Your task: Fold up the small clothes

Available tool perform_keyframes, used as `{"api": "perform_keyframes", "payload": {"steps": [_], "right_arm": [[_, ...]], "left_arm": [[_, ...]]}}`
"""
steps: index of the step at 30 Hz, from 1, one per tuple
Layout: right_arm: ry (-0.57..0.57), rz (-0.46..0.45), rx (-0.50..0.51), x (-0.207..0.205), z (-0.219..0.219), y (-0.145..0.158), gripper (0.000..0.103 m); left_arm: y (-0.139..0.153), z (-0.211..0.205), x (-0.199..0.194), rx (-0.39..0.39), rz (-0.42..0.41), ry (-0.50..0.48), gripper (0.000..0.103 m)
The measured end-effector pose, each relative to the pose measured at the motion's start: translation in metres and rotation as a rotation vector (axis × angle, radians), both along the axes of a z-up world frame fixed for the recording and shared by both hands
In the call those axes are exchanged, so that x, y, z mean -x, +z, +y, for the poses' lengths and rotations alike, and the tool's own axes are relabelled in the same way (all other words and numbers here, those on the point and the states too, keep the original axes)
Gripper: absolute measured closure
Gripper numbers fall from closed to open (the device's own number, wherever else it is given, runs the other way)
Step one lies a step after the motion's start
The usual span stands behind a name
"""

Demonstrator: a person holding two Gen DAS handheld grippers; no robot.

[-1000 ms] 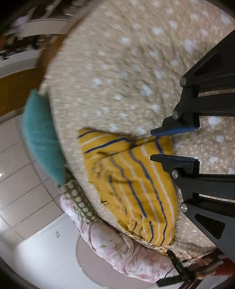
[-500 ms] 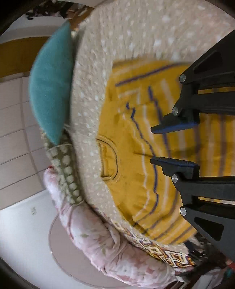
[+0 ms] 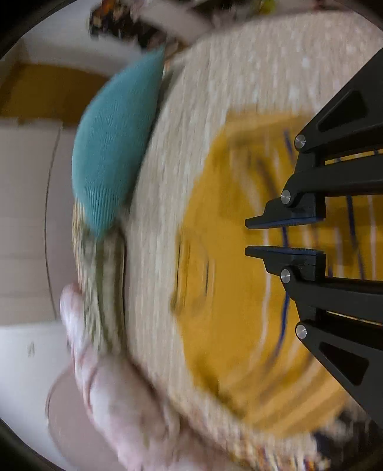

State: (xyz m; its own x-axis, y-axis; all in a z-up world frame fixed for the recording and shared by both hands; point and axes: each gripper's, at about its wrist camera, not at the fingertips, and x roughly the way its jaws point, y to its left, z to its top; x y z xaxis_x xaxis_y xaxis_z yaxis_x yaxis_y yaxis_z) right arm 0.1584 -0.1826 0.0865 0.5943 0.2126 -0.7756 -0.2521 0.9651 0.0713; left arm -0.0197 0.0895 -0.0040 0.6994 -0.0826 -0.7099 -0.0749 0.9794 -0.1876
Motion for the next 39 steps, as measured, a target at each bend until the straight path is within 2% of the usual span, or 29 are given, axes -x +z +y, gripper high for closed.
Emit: {"api": "perform_keyframes", "payload": {"steps": [3, 6, 10, 12, 14, 19, 20, 23, 24, 26, 31, 34, 36, 37, 38, 39], "right_arm": [[0.145, 0.046, -0.091, 0.000, 0.052, -0.002, 0.092], [0.247, 0.083, -0.104, -0.003, 0.113, -0.016, 0.092], [0.315, 0.160, -0.050, -0.022, 0.179, -0.048, 0.092], [0.314, 0.162, 0.008, -0.029, 0.205, -0.062, 0.091], [0.323, 0.152, 0.035, -0.034, 0.229, -0.066, 0.085], [0.342, 0.121, 0.120, -0.042, 0.265, -0.064, 0.085], [0.354, 0.112, 0.105, -0.041, 0.265, -0.056, 0.085], [0.361, 0.093, 0.006, -0.033, 0.240, -0.027, 0.076], [0.355, 0.086, -0.012, -0.029, 0.228, -0.019, 0.066], [0.333, 0.065, -0.022, -0.018, 0.194, -0.004, 0.062], [0.196, 0.078, -0.044, -0.004, 0.091, -0.001, 0.062], [0.069, 0.133, -0.026, -0.012, 0.026, -0.026, 0.062], [-0.036, 0.152, 0.054, -0.020, -0.010, -0.045, 0.062], [-0.093, 0.155, 0.096, -0.025, -0.027, -0.052, 0.067], [-0.145, 0.148, 0.080, -0.028, -0.049, -0.056, 0.070], [-0.183, 0.140, 0.007, -0.030, -0.071, -0.054, 0.081]], "left_arm": [[0.000, 0.002, 0.002, 0.017, -0.010, -0.001, 0.027], [0.000, 0.005, 0.003, 0.046, -0.020, -0.002, 0.027], [0.000, 0.007, 0.005, 0.065, -0.028, -0.003, 0.027], [0.000, 0.008, 0.005, 0.072, -0.030, -0.004, 0.027], [0.000, 0.009, 0.006, 0.079, -0.033, -0.004, 0.027], [0.000, 0.008, 0.007, 0.078, -0.031, -0.003, 0.027], [0.000, 0.008, 0.007, 0.076, -0.030, -0.003, 0.027], [0.000, 0.008, 0.006, 0.070, -0.026, -0.003, 0.027], [0.000, 0.007, 0.006, 0.068, -0.025, -0.003, 0.027], [0.000, 0.007, 0.004, 0.065, -0.023, -0.003, 0.027], [0.000, 0.006, 0.003, 0.050, -0.016, -0.002, 0.027], [-0.001, 0.003, 0.002, 0.025, -0.006, -0.002, 0.027], [-0.001, 0.003, 0.000, 0.010, 0.002, -0.002, 0.027], [-0.002, 0.002, -0.001, 0.001, 0.006, -0.002, 0.027], [-0.002, 0.001, -0.001, -0.007, 0.009, -0.002, 0.027], [-0.002, 0.000, -0.001, -0.015, 0.011, -0.002, 0.027]]}}
